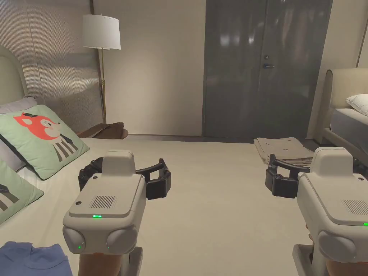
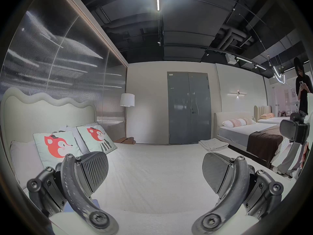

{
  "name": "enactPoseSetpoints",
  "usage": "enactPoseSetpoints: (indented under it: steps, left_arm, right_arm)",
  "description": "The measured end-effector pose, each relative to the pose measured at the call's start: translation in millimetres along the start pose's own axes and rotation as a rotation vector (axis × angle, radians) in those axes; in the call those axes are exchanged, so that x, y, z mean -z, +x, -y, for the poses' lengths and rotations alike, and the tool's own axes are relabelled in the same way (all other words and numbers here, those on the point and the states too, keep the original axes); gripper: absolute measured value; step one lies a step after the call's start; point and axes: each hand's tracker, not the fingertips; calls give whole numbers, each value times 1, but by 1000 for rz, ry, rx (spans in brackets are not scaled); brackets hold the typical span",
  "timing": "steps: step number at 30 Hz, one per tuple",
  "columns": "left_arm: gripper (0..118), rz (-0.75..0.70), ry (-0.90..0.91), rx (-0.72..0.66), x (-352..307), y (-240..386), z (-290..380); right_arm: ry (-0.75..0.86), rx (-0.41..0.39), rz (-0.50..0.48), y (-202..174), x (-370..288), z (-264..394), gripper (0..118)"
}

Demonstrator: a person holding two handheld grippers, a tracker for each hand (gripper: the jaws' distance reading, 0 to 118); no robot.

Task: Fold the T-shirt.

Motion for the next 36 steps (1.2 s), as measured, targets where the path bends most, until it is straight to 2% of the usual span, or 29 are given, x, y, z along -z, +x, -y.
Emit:
enactPoseSetpoints:
  steps: [36]
  left_arm:
    - [111, -13, 23, 13, -7, 0, -2]
  right_arm:
    - [15, -5, -1, -1, -1, -2, 118]
